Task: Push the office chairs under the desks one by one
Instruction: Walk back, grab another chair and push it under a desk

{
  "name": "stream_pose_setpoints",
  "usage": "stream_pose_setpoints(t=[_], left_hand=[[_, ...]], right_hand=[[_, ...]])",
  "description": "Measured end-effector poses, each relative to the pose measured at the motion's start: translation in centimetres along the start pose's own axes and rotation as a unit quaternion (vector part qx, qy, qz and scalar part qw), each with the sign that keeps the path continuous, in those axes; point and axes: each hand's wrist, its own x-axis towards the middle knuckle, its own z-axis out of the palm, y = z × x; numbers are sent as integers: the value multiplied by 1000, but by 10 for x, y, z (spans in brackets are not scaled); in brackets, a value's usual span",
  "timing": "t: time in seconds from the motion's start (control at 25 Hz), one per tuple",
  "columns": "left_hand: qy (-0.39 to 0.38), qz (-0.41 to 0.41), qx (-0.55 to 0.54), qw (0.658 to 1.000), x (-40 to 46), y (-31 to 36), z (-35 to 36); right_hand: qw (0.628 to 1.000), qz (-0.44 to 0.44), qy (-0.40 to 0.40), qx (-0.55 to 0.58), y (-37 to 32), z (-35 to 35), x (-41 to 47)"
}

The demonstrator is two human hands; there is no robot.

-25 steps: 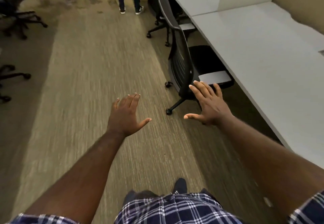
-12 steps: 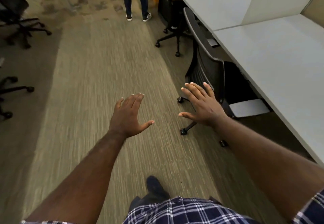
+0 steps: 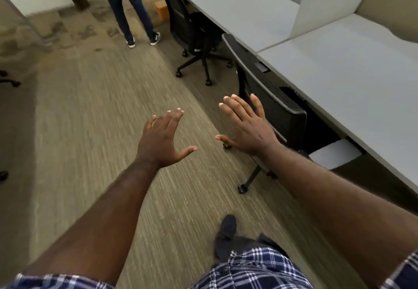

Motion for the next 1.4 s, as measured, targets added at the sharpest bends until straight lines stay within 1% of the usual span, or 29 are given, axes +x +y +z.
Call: stream_pose_setpoints(t=[0.16,0.24,0.36,0.48,0.56,0.72,0.88,0.96,1.04,1.16,1.2,1.24,1.32,1.4], left_hand=[[-11,56,-2,998,79,-19,7],[-14,83,-11,996,119,-20,9],[-1,124,-23,992,170,-16,12],[2,174,-32,984,214,-9,21],[-7,209,-29,977,241,-4,29],[-22,285,-7,958,291,-1,45],[-48,342,-9,938,346,-6,53],[-72,369,6,927,373,-7,56],[-94,391,32,915,401,-3,57],[-139,436,89,885,433,10,58],[-149,447,93,877,438,13,61],[-155,450,81,876,440,15,65],[-156,439,29,884,437,16,72],[-139,441,-4,887,434,21,75]], right_hand=[[990,42,117,-73,22,7,43],[982,87,138,-96,32,4,63],[974,173,101,-104,49,-4,77],[958,261,16,-118,68,-8,72],[940,314,-20,-128,77,-6,66],[909,388,-36,-149,80,1,69],[859,480,-109,-143,80,3,76],[829,533,-112,-128,78,5,80],[806,568,-99,-131,74,5,81],[784,600,-81,-139,68,1,82],[779,606,-78,-140,66,-1,82],[776,610,-80,-139,65,-2,82],[774,613,-82,-136,65,-3,80],[771,617,-68,-140,65,-4,76]])
